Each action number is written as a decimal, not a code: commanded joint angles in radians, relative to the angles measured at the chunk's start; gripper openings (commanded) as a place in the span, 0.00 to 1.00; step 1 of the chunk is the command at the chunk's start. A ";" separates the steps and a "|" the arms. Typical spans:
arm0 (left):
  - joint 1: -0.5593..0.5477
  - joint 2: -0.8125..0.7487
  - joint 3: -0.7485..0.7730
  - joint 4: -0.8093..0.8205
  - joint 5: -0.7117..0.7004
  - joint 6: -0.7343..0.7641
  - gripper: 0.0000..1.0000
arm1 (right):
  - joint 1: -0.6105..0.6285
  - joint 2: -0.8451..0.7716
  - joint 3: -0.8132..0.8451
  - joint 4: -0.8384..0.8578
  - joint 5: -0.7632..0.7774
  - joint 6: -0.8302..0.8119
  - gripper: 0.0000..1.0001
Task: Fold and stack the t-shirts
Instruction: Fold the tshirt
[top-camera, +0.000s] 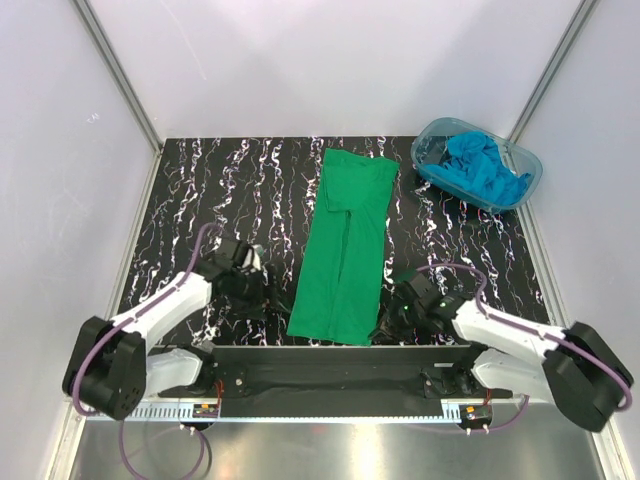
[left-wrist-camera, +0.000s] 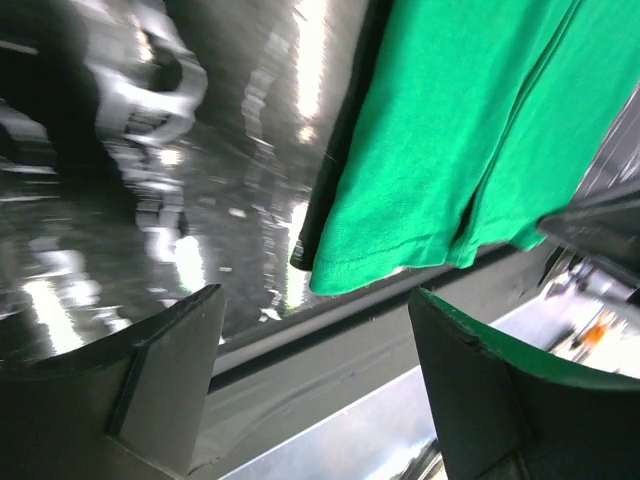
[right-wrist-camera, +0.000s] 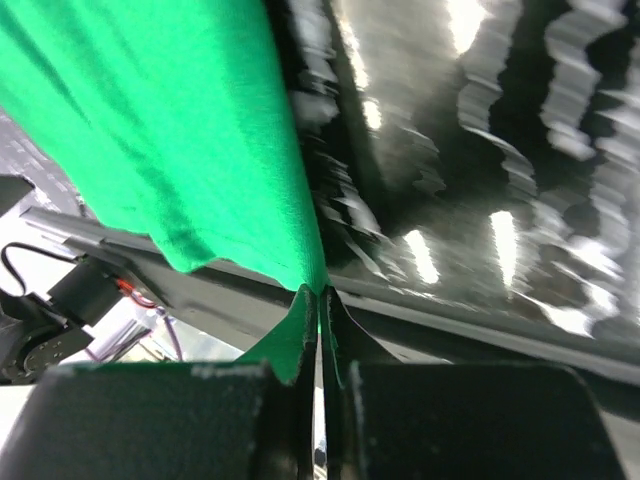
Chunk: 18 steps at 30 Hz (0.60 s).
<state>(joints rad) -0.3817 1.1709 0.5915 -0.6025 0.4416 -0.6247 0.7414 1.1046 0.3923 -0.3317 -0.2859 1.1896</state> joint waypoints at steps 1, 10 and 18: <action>-0.074 0.038 0.002 0.092 0.011 -0.063 0.77 | 0.007 -0.101 -0.055 -0.115 0.057 0.060 0.00; -0.189 0.098 -0.079 0.188 0.040 -0.136 0.57 | 0.006 -0.167 -0.087 -0.130 0.056 0.097 0.00; -0.261 0.167 -0.070 0.201 0.052 -0.151 0.53 | 0.006 -0.154 -0.095 -0.084 0.040 0.111 0.00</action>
<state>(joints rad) -0.6285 1.3109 0.5156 -0.4240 0.4950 -0.7624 0.7414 0.9493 0.2977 -0.4366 -0.2520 1.2819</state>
